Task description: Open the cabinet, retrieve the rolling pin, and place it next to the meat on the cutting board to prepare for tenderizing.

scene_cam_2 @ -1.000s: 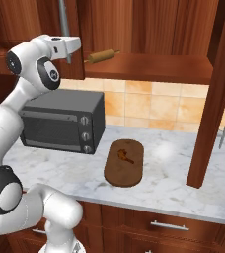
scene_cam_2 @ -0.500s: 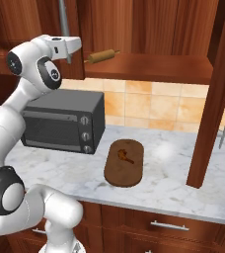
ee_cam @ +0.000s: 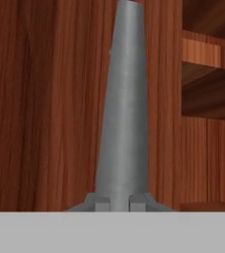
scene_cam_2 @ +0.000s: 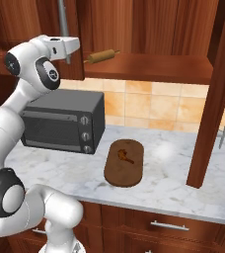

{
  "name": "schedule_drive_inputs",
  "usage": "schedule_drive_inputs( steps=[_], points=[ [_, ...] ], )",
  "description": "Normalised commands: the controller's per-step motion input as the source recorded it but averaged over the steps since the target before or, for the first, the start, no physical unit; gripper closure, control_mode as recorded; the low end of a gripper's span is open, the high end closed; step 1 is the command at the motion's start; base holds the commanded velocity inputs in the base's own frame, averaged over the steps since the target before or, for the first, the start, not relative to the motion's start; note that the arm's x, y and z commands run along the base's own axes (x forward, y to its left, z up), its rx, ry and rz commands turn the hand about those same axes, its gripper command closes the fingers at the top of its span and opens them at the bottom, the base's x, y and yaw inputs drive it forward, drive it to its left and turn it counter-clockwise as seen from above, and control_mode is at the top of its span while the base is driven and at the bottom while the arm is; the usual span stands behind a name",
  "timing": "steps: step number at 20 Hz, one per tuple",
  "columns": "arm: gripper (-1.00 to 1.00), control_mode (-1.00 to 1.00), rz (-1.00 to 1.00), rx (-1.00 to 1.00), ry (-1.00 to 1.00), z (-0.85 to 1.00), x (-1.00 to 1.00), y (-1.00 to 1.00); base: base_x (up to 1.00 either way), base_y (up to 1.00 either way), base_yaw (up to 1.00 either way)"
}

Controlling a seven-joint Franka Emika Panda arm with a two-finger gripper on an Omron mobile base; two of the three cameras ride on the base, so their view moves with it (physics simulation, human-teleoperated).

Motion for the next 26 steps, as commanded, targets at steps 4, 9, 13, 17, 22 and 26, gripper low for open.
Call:
schedule_drive_inputs(
  steps=[4, 9, 13, 17, 22, 26],
  points=[
    [1.0, -1.0, 0.0, 0.0, 0.0, -0.01, -0.16, 0.4, 0.0, 0.0, 0.0],
    [1.0, -1.0, 0.0, 0.01, 0.0, -0.01, -0.19, 0.29, 0.0, 0.0, 0.0],
    [1.0, -1.0, 0.0, 0.04, 0.0, 0.0, -0.37, 0.27, 0.0, 0.0, 0.0],
    [1.0, -1.0, 0.0, 0.02, 0.0, 0.0, -0.38, 0.35, 0.0, 0.0, 0.0],
    [1.0, -1.0, 0.01, 0.02, 0.0, 0.0, -0.46, 0.44, 0.0, 0.0, 0.0],
    [1.0, -1.0, 0.03, 0.02, 0.02, -0.05, -0.5, 0.47, 0.0, 0.0, 0.0]
  ],
)
